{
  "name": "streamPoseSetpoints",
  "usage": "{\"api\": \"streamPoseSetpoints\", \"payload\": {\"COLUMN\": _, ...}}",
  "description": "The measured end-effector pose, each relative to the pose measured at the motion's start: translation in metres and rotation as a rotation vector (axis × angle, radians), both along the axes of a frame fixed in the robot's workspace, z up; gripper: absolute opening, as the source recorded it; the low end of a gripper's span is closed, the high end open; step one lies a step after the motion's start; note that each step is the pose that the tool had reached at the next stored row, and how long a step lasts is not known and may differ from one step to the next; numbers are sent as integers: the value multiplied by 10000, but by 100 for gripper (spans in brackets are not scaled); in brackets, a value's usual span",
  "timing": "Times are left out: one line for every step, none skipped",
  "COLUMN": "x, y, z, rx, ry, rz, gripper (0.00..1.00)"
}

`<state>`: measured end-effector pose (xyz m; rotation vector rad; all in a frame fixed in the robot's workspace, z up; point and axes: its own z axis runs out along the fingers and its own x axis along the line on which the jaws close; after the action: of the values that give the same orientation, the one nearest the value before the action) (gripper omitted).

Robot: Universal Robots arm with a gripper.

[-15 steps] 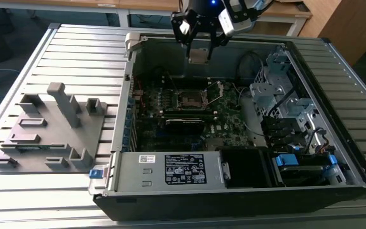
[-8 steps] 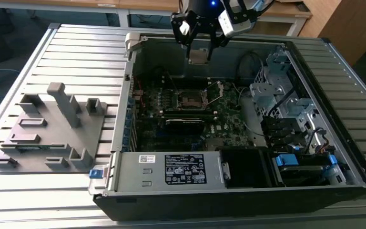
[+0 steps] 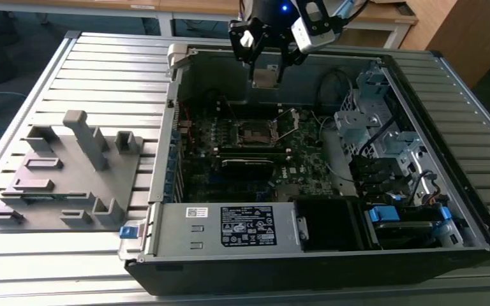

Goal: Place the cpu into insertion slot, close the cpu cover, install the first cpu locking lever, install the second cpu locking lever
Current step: 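Place the cpu into insertion slot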

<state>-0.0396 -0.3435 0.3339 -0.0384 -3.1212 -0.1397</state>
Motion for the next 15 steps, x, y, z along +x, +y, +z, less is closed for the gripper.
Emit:
{"api": "streamPoseSetpoints", "payload": {"x": 0, "y": 0, "z": -1, "rx": -1, "ry": 0, "rz": 0, "gripper": 54}}
{"api": "streamPoseSetpoints", "payload": {"x": 0, "y": 0, "z": -1, "rx": 0, "ry": 0, "rz": 0, "gripper": 54}}
{"api": "streamPoseSetpoints", "payload": {"x": 0, "y": 0, "z": -3, "rx": 2, "ry": -1, "rz": 0, "gripper": 54}}
{"api": "streamPoseSetpoints", "payload": {"x": 0, "y": 0, "z": -5, "rx": 2, "ry": -1, "rz": 0, "gripper": 54}}
{"api": "streamPoseSetpoints", "payload": {"x": 0, "y": 0, "z": -6, "rx": 2, "ry": -1, "rz": 0, "gripper": 54}}
{"api": "streamPoseSetpoints", "payload": {"x": 0, "y": 0, "z": -6, "rx": 2, "ry": -1, "rz": 0, "gripper": 54}}
{"api": "streamPoseSetpoints", "payload": {"x": 0, "y": 0, "z": -7, "rx": 3, "ry": -1, "rz": 0, "gripper": 54}}
{"api": "streamPoseSetpoints", "payload": {"x": 0, "y": 0, "z": -10, "rx": 4, "ry": -2, "rz": 0, "gripper": 54}}
{"api": "streamPoseSetpoints", "payload": {"x": 0, "y": 0, "z": -14, "rx": 4, "ry": -2, "rz": 0, "gripper": 54}}
{"api": "streamPoseSetpoints", "payload": {"x": 0, "y": 0, "z": -17, "rx": 3, "ry": -2, "rz": 0, "gripper": 54}}
{"api": "streamPoseSetpoints", "payload": {"x": 0, "y": 0, "z": -22, "rx": 3, "ry": -1, "rz": 0, "gripper": 54}}
{"api": "streamPoseSetpoints", "payload": {"x": 0, "y": 0, "z": -26, "rx": 2, "ry": -1, "rz": 0, "gripper": 54}}
{"api": "streamPoseSetpoints", "payload": {"x": 0, "y": 0, "z": -28, "rx": 1, "ry": -1, "rz": 0, "gripper": 54}}
{"api": "streamPoseSetpoints", "payload": {"x": 0, "y": 0, "z": -29, "rx": 0, "ry": 0, "rz": 0, "gripper": 54}}
{"api": "streamPoseSetpoints", "payload": {"x": 0, "y": 0, "z": -29, "rx": 0, "ry": 1, "rz": 0, "gripper": 54}}
